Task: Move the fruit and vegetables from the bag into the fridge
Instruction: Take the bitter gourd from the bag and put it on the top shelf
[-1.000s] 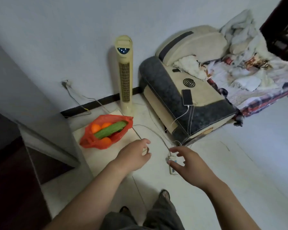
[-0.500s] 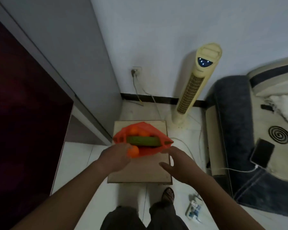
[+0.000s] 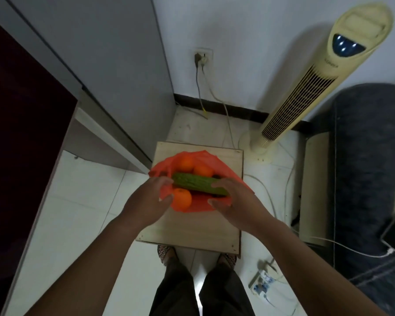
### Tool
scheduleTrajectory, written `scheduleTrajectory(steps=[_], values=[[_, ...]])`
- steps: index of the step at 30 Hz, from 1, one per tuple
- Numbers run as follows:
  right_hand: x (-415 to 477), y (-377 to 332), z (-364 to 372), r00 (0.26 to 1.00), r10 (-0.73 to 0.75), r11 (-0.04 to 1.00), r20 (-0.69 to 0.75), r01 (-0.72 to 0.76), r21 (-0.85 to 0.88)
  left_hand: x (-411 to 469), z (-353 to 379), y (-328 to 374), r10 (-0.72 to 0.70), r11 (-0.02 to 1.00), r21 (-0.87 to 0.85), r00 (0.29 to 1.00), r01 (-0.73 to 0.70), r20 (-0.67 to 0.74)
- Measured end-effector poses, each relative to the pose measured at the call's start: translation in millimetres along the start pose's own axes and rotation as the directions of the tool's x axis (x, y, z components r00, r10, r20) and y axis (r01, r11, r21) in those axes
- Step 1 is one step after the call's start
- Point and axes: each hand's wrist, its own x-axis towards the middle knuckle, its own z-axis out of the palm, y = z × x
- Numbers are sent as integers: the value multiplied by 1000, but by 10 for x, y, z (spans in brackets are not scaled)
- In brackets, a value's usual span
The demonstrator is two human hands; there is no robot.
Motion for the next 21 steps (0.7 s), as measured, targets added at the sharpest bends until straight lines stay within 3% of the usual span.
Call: scheduleTrajectory(steps=[5,9,14,21], values=[[210,234,403,999,39,998,10,-39,45,101,217,-246,9,997,-74,981,-23,-192],[322,300,754,998,60,996,-13,-58,68,156,344,-506,-65,993,-108,960,36,-273],[455,322,1046,997,67,991,-37,-62,116,343,522,-742,-171,960,-243,977,136,-129],[628,418,1342,996,87,996,-30,-87,-12,375,567,-828,-200,937,-299,979,182,-31]])
